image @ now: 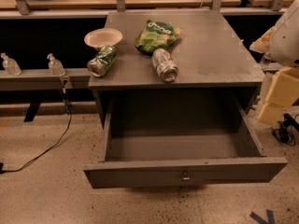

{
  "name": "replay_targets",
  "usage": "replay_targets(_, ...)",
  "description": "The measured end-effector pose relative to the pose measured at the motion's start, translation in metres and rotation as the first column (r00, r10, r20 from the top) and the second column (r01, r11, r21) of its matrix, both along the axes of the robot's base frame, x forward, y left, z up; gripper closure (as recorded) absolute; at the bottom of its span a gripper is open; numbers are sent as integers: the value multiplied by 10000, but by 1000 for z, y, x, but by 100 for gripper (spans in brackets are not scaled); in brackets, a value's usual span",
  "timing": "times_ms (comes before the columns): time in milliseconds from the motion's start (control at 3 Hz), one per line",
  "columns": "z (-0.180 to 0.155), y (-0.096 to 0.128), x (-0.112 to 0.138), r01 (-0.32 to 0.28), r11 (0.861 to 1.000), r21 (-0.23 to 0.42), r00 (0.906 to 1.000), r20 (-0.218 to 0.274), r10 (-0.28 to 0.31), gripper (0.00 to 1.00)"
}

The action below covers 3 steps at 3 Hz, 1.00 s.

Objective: Place 7up can into top drawer

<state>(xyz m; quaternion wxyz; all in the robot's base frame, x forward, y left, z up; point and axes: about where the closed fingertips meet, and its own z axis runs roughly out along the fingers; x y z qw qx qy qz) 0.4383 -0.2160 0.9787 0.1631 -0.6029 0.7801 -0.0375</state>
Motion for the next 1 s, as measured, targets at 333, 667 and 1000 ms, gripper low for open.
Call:
replay_targets(333,0,0,0,0,10000,0,10000,2,0,0)
replay_targets(667,-2,1,6,59,10000,37,10000,-46,-58,0)
replay_targets(1000,-19,11,52,52,9986,528,10000,-31,-50,0)
